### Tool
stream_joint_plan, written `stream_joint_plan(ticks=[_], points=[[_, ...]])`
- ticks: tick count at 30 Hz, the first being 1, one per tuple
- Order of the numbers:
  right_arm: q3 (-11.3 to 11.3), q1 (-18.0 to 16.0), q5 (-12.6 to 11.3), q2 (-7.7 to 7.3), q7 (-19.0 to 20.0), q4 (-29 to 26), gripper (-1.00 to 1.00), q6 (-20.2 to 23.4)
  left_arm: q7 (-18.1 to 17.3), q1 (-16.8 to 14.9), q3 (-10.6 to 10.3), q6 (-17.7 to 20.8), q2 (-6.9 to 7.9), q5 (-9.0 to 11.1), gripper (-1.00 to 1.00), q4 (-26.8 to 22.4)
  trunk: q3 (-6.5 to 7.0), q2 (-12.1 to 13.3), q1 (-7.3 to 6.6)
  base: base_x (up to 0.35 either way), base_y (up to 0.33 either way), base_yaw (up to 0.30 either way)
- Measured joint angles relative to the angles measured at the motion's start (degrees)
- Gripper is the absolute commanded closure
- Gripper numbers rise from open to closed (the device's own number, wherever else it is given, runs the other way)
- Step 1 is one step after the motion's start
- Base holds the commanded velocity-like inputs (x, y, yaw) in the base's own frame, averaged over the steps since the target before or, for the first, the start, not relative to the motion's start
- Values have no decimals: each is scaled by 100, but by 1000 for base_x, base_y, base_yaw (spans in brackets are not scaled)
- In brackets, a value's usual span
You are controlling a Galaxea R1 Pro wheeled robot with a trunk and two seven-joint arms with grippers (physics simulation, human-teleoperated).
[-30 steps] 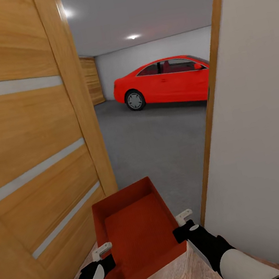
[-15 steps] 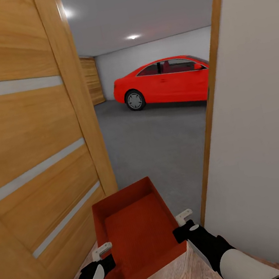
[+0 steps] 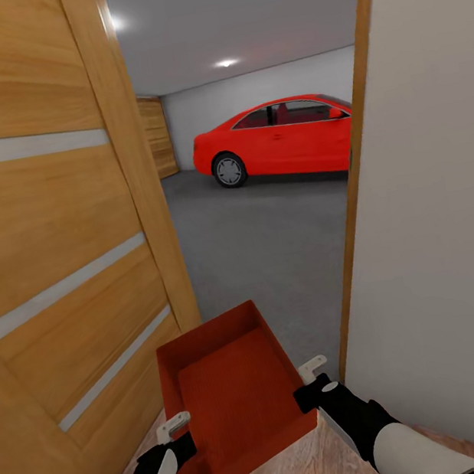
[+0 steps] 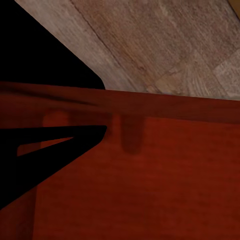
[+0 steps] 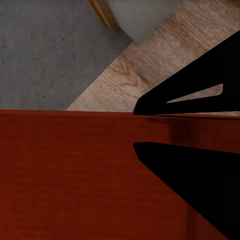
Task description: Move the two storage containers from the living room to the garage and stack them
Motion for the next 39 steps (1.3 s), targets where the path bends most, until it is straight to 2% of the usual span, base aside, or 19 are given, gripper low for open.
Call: stream_joint_plan(ticks=[14,39], points=[[-2,0,2,0,1,-1,100,0,0,0,1,0,0,-1,100,-1,17,0,0,0,0,-71],[-14,0,22,8,0,0,100,1,-3,0,-6,-3,8,15,100,5,20,0,0,0,0,-3]])
